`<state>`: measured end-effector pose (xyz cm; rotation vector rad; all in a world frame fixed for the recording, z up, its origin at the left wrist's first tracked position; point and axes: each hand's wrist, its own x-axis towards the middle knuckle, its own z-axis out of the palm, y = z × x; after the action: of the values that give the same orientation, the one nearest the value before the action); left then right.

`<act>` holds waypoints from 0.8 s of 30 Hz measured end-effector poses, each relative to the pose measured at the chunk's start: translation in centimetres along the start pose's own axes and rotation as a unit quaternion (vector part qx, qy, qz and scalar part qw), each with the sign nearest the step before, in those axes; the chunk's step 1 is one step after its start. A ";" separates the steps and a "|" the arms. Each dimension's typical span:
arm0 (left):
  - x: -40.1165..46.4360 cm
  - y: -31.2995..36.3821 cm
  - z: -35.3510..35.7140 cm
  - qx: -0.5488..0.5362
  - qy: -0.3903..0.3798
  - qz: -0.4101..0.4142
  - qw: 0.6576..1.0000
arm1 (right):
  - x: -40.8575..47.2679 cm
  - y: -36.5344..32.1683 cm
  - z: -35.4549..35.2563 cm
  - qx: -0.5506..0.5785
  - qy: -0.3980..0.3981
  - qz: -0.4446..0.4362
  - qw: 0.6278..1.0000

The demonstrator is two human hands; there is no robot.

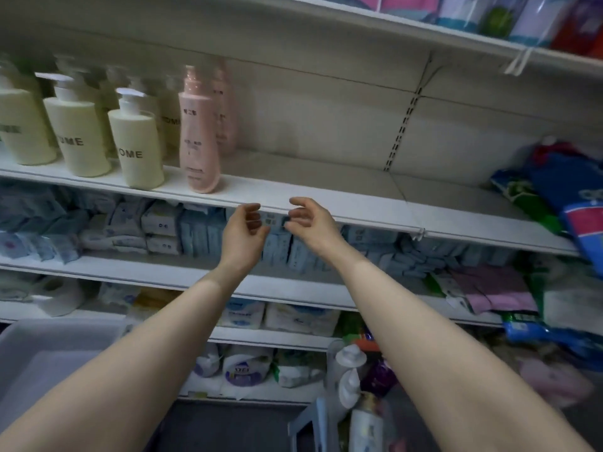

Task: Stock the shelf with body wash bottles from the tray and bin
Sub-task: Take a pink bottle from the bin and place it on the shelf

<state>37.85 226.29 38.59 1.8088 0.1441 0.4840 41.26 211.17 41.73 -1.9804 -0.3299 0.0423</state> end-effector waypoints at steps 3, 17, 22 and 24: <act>-2.0 0.4 4.1 -0.006 -0.043 0.000 0.999 | -2.9 2.8 -3.4 -0.005 0.018 0.020 1.000; -13.4 -2.5 22.8 -0.013 -0.251 -0.037 0.967 | -16.0 19.2 -15.1 0.037 0.115 0.187 0.975; -15.2 -7.5 25.7 -0.009 -0.318 -0.069 0.945 | -18.9 25.9 -14.9 0.056 0.136 0.261 0.954; -15.2 -10.1 26.2 0.013 -0.328 -0.086 0.941 | -19.8 28.6 -14.3 0.060 0.144 0.289 0.945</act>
<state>36.01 200.69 19.64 1.8713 -0.1531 -0.2586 30.85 182.50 19.69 -1.8680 0.4407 0.1413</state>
